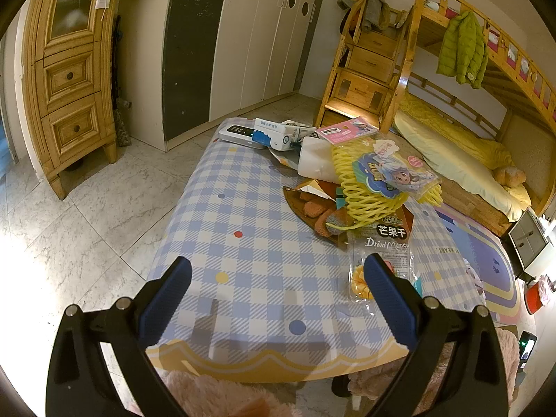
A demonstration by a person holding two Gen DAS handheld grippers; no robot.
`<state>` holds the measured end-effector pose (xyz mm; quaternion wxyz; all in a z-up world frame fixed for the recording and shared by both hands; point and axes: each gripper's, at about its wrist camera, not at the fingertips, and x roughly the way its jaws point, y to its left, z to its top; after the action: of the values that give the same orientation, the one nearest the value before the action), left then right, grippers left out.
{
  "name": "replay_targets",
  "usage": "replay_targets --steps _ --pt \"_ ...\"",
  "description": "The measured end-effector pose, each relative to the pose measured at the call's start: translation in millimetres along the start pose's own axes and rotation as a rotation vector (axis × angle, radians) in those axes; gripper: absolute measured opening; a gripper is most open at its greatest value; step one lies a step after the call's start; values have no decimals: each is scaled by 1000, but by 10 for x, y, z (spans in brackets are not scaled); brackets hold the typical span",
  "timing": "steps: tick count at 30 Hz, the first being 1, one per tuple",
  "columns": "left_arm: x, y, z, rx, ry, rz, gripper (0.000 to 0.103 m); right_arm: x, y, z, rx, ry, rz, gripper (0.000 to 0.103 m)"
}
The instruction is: Collect trash
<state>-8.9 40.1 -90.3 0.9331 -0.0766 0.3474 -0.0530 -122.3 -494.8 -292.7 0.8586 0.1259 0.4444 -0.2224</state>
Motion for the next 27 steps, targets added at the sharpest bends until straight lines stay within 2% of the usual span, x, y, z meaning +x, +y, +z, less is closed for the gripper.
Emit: replay_targets --steps 19,27 --pt "-3 35 25 -24 5 7 96 8 2 1 0 1 -1 97" --pt "-16 -41 32 8 1 68 96 19 -15 9 4 0 4 97"
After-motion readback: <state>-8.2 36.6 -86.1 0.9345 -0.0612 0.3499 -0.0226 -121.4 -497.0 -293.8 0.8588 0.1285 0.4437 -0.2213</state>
